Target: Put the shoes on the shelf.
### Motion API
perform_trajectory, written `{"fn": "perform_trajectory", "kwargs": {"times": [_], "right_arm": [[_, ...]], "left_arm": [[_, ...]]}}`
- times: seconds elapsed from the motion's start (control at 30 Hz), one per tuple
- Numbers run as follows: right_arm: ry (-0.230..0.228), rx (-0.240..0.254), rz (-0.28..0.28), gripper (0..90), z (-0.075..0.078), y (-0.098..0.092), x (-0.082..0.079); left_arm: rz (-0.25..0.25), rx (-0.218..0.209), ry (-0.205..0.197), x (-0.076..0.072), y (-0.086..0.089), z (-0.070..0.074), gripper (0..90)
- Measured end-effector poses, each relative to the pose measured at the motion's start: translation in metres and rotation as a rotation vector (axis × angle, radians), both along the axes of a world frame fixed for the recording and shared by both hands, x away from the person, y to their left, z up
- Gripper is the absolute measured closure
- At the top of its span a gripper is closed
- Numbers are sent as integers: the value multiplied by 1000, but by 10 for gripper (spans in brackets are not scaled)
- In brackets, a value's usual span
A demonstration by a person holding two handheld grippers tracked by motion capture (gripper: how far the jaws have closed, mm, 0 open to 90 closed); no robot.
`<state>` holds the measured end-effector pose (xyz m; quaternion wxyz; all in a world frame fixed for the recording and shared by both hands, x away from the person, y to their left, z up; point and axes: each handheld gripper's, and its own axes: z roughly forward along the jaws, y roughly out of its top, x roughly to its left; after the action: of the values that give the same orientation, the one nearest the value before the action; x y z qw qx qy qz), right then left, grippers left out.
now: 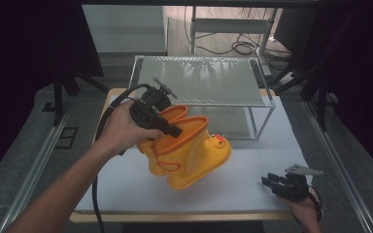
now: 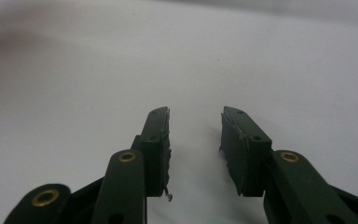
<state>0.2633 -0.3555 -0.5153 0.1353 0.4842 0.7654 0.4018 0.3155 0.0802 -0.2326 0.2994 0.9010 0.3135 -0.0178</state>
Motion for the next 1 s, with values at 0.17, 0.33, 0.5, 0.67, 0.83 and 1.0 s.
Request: {"fn": "perform_trajectory", "kwargs": {"times": [0.17,0.33,0.5,0.67,0.83,1.0], "right_arm": [[0,3,0,626,0,0,0],[-3,6,-2,626,1,-1,0],[-4,10,-6,627,1,-2,0],[-6,12,-7,627,1,-3,0],[-2,12,-12,628,1,-3,0],[-6,14,-11,628,1,-5,0]], "left_arm": [[3,-19,-10,5,-5,20,842],[4,-32,-17,7,-6,33,842],[-3,-49,-24,8,-7,53,841],[-4,-67,-21,11,-7,65,840],[13,-94,-22,20,-7,80,840],[39,-92,-44,31,-11,93,840]]}}
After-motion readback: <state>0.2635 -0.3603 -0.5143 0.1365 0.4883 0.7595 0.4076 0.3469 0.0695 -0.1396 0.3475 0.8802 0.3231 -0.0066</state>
